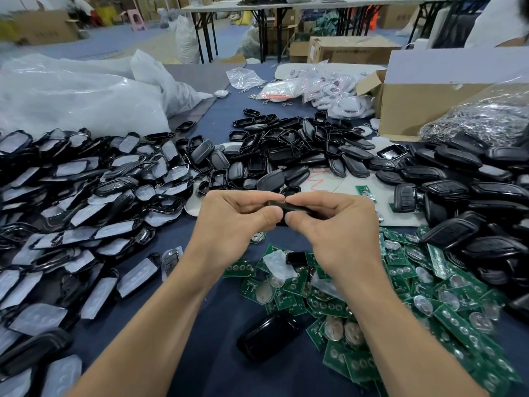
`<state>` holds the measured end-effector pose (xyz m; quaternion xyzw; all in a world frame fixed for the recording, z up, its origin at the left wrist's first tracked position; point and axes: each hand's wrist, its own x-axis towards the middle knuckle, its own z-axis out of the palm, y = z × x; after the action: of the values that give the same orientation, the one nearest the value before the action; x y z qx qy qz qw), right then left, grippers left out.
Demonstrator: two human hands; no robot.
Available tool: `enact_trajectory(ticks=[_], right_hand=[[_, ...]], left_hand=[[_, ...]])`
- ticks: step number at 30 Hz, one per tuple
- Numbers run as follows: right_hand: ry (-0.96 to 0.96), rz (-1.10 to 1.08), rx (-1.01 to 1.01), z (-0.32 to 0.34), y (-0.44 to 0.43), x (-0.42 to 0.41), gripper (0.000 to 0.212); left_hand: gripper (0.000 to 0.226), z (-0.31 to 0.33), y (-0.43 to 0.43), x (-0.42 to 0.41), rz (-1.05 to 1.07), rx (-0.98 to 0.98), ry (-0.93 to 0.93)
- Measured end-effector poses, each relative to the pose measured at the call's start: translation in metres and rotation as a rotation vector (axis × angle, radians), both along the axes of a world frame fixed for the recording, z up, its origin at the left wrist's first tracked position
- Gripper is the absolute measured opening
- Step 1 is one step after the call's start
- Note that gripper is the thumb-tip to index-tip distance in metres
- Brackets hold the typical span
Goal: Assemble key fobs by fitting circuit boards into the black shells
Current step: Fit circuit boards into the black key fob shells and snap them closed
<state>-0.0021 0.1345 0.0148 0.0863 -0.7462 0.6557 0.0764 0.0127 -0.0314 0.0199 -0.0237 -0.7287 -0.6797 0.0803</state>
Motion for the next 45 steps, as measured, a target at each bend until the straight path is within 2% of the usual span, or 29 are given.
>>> enact_trajectory(ticks=[10,15,18,20,23,25,28,31,33,36,40,41,45], right_hand=[[-0.051,0.029,-0.058,0.0,0.002,-0.003,0.026],[-0.081,0.018,-0.119,-0.002,-0.003,0.001,0.03],[-0.098,0.013,-0.128,-0.003,-0.006,0.002,0.029],[-0.099,-0.001,-0.163,-0.002,-0.007,0.002,0.027],[-0.113,0.001,-0.255,-0.003,-0.007,0.001,0.025],[-0.145,0.023,-0.31,-0.003,-0.008,0.0,0.03],[-0.178,0.056,-0.316,-0.003,-0.01,0.0,0.037],[-0.193,0.073,-0.323,-0.002,-0.013,0.002,0.033],[-0.196,0.076,-0.337,-0.002,-0.013,0.004,0.035],[-0.205,0.087,-0.297,-0.001,-0.012,0.003,0.035],[-0.152,0.054,-0.049,0.001,-0.008,0.001,0.025],[-0.171,0.06,-0.087,0.001,-0.008,0.001,0.023],[-0.383,0.156,-0.497,0.003,-0.005,-0.002,0.016]], left_hand=[[0.036,-0.003,0.004,0.001,0.039,-0.06,0.146],[0.027,-0.004,0.005,0.003,0.068,-0.087,0.158],[0.029,-0.007,0.005,0.003,0.089,-0.121,0.155],[0.028,-0.007,0.006,0.002,0.09,-0.077,0.142],[0.018,-0.007,0.008,0.0,0.012,0.098,0.022],[0.025,-0.009,0.008,-0.001,-0.042,0.157,-0.03],[0.022,-0.009,0.014,-0.002,0.023,0.222,0.008],[0.014,-0.007,0.019,0.0,0.101,0.23,0.046],[0.018,-0.008,0.018,0.0,0.118,0.216,0.045],[0.017,-0.006,0.017,-0.001,0.125,0.164,0.054],[0.017,-0.004,0.015,-0.001,0.128,0.096,0.066],[0.014,-0.003,0.015,0.001,0.098,0.118,0.054],[0.021,-0.002,0.02,0.004,-0.049,0.157,0.042]])
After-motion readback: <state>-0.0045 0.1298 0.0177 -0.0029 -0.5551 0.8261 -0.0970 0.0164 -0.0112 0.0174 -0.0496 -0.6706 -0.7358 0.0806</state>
